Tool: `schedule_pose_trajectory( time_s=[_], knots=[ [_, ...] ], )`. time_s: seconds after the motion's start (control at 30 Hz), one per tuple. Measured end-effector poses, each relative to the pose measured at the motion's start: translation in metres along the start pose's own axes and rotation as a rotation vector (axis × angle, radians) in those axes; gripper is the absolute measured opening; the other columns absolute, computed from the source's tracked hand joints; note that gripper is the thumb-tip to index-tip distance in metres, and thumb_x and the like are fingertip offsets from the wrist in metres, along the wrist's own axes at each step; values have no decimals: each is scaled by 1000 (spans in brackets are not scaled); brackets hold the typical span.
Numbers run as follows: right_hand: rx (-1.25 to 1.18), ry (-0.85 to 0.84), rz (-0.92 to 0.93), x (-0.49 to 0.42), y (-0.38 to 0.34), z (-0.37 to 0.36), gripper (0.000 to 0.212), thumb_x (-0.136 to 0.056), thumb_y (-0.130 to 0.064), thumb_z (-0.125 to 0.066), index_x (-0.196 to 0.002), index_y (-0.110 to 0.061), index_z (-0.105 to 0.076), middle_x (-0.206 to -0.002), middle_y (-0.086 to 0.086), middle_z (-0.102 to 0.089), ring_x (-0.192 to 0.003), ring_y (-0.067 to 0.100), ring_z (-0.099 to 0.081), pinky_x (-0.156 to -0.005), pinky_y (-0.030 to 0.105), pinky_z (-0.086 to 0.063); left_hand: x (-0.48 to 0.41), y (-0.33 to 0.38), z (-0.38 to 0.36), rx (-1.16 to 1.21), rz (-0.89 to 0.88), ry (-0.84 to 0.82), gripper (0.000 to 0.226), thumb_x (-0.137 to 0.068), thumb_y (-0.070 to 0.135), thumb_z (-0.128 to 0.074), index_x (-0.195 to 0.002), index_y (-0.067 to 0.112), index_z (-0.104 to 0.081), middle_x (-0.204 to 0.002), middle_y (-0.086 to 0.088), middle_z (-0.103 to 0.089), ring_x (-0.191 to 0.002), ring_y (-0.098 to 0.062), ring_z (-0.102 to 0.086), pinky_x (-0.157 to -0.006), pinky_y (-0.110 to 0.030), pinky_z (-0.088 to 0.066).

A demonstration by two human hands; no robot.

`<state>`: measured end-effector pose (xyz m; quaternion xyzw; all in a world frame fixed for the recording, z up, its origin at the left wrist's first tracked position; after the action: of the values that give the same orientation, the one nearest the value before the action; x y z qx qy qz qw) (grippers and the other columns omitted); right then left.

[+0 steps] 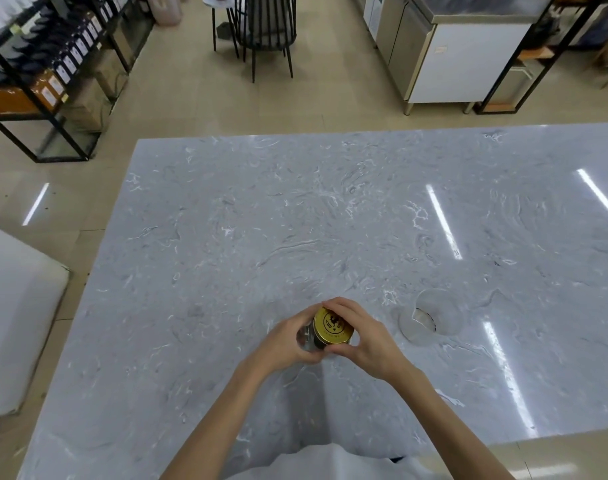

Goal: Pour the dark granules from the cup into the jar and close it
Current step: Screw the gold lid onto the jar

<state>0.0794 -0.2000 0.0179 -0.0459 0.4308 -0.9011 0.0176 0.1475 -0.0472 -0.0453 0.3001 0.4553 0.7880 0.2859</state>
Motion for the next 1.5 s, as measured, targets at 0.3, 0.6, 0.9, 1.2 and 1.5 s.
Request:
schedule_pose_trajectory(
  time_s=[0.3,0.6,0.9,1.2,1.5],
  knots=[
    [68,-192,95,-11,-1,9,71,-83,-24,-78,-143,-41,-45,-146,-22,-39,-132,0,-42,-105,27,-44,-1,-5,2,36,35,16,72,-71,47,-91,-130,62,-52,-119,29,-68,-107,8,-66,-86,-10,-52],
    [154,-14,100,-8,1,5,72,-80,-54,-74,-143,-45,-41,-136,-23,-39,-123,2,-48,-95,24,-50,-1,-1,3,76,18,2,76,-74,43,-91,-137,55,-51,-125,21,-69,-116,-2,-66,-95,-24,-56],
    [95,91,177,6,-4,-4,58,-89,-46,-68,-143,-43,-46,-142,-13,-37,-131,5,-40,-101,26,-47,2,3,2,110,3,27,76,-75,56,-87,-141,49,-51,-126,21,-67,-114,0,-66,-88,-15,-54],
    [-95,305,-54,12,34,33,54,-85,-37,-71,-136,-41,-53,-138,-14,-42,-128,-5,-38,-105,27,-42,-6,1,1,67,-2,36,80,-75,41,-91,-144,42,-51,-136,18,-63,-121,-13,-65,-99,-45,-56],
    [-36,294,-87,9,13,38,56,-88,-49,-64,-141,-37,-50,-136,-8,-41,-124,-1,-40,-101,24,-44,-4,-12,1,74,13,64,83,-73,32,-92,-144,41,-50,-138,21,-62,-124,5,-58,-97,-11,-47]
  ],
)
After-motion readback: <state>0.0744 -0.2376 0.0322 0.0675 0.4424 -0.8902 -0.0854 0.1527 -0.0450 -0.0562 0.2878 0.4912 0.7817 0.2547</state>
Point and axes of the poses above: each hand's wrist, its own x-axis away from the middle knuckle, its own z-axis out of the back of the hand, y = z × x, the point moved 5 cm from there along -x, towards the middle knuckle
